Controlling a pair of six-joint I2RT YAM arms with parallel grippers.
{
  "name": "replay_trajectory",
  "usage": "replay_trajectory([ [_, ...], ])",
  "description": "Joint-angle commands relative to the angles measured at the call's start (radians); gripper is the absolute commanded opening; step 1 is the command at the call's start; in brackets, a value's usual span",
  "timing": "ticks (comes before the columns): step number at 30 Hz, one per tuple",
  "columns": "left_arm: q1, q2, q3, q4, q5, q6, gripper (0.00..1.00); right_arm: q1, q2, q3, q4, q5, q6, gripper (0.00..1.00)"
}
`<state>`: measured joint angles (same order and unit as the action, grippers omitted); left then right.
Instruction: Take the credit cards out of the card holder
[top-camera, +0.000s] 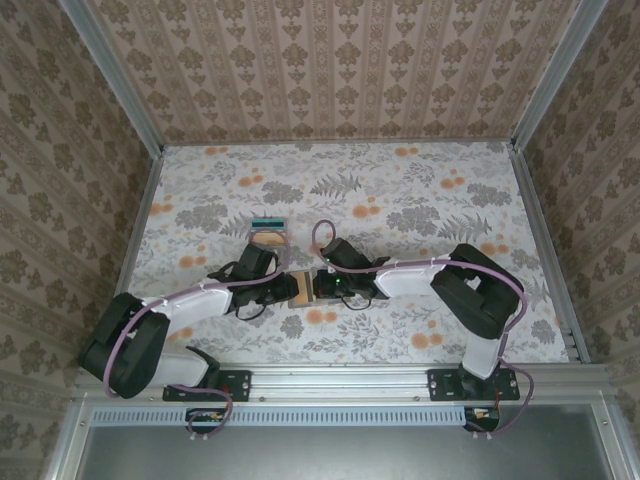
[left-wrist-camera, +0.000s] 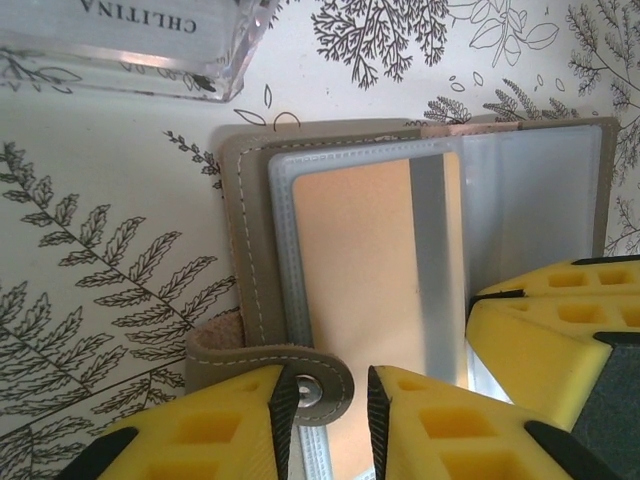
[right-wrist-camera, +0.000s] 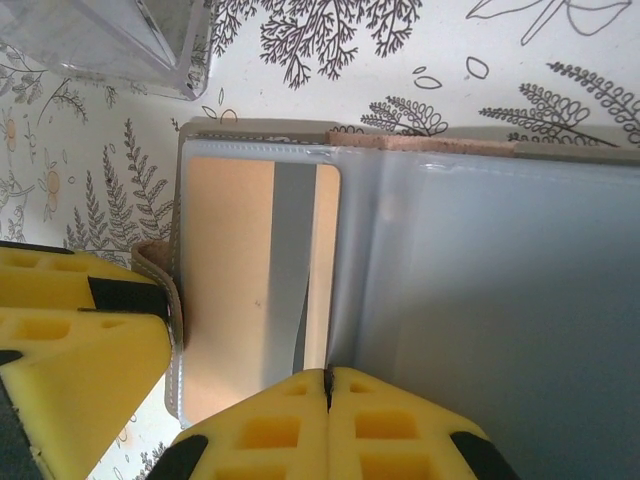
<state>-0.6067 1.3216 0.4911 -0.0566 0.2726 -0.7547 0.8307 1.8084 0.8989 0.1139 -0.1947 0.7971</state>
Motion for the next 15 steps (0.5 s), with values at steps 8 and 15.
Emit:
replay_trajectory([
  [8,0.002,0.007,-0.009,-0.028,-0.013,-0.001,0.28,-0.019,-0.059,-0.033,-0.006,0.007,0.003,0.0],
  [15,0.002,0.011,-0.006,-0.027,-0.007,0.002,0.27,-0.017,-0.054,-0.029,0.028,-0.024,0.007,0.16],
])
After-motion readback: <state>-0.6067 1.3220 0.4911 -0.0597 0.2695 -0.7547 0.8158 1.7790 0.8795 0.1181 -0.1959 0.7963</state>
